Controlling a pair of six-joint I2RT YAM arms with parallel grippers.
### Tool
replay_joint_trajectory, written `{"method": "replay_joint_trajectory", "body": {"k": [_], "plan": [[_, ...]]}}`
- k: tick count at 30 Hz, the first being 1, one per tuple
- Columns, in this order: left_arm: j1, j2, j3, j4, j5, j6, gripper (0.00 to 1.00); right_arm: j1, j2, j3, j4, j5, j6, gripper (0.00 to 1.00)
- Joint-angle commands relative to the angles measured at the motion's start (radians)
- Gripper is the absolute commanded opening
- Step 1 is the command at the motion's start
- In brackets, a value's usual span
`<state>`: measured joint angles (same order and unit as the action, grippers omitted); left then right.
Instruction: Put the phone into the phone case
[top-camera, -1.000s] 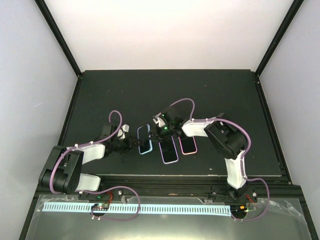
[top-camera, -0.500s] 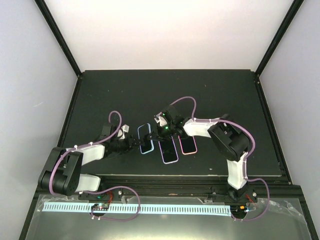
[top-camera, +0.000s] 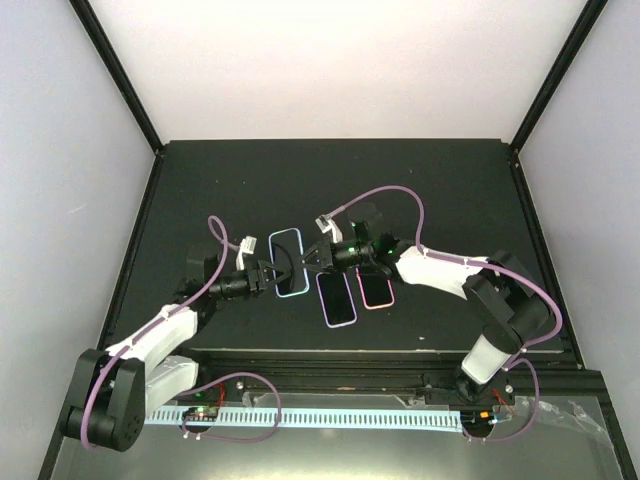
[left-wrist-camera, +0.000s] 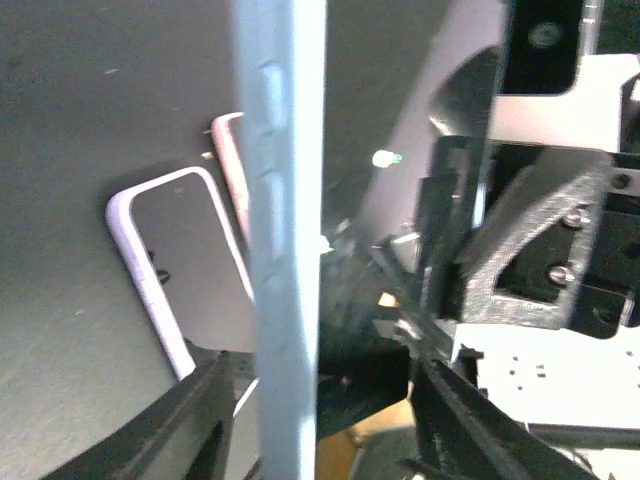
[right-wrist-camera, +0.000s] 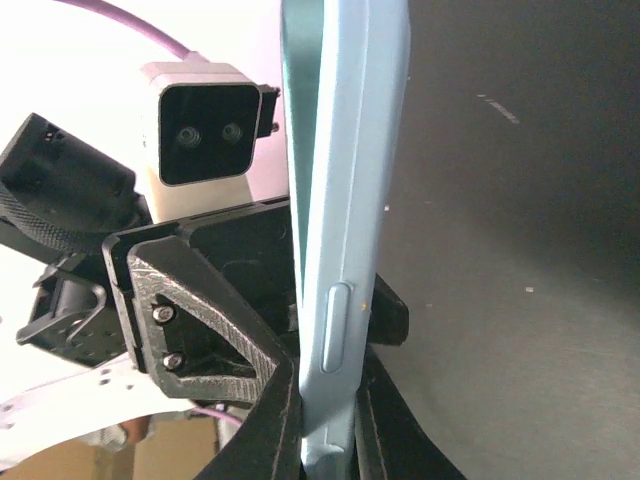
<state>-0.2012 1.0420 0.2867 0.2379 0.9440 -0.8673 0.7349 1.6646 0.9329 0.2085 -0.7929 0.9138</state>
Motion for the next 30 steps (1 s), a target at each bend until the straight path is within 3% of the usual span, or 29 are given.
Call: {"method": "replay_joint_trajectory", "body": {"k": [1,5,7,13,16,24,26,30], "plan": [[0.003,-0.062,-0.01,0.138,0.095,-0.108,0.45,0.003,-0.048,-0.033,0.238,-0.111,0.102,0.02],[0.003,-0.086,-0.02,0.193,0.102,-0.162,0.25,0.002,-0.07,-0.048,0.245,-0.111,0.107,0.05],[0.003,-0.091,-0.03,0.233,0.104,-0.196,0.2,0.003,-0.084,-0.059,0.229,-0.106,0.102,0.09],[0.003,-0.119,-0.033,0.294,0.097,-0.251,0.11,0.002,-0.131,-0.119,0.212,-0.091,0.097,0.39],[0.003,-0.14,-0.024,0.297,0.083,-0.254,0.09,0.004,-0.131,-0.156,0.207,-0.106,0.086,0.47],[0.003,-0.157,-0.014,0.303,0.065,-0.242,0.09,0.02,-0.128,-0.236,0.326,-0.139,0.148,0.45],[0.003,-0.153,-0.012,0.307,0.065,-0.241,0.09,0.027,-0.124,-0.23,0.332,-0.146,0.154,0.4],[0.003,-0.152,-0.005,0.282,0.062,-0.217,0.09,0.029,-0.128,-0.24,0.379,-0.151,0.188,0.21]]}}
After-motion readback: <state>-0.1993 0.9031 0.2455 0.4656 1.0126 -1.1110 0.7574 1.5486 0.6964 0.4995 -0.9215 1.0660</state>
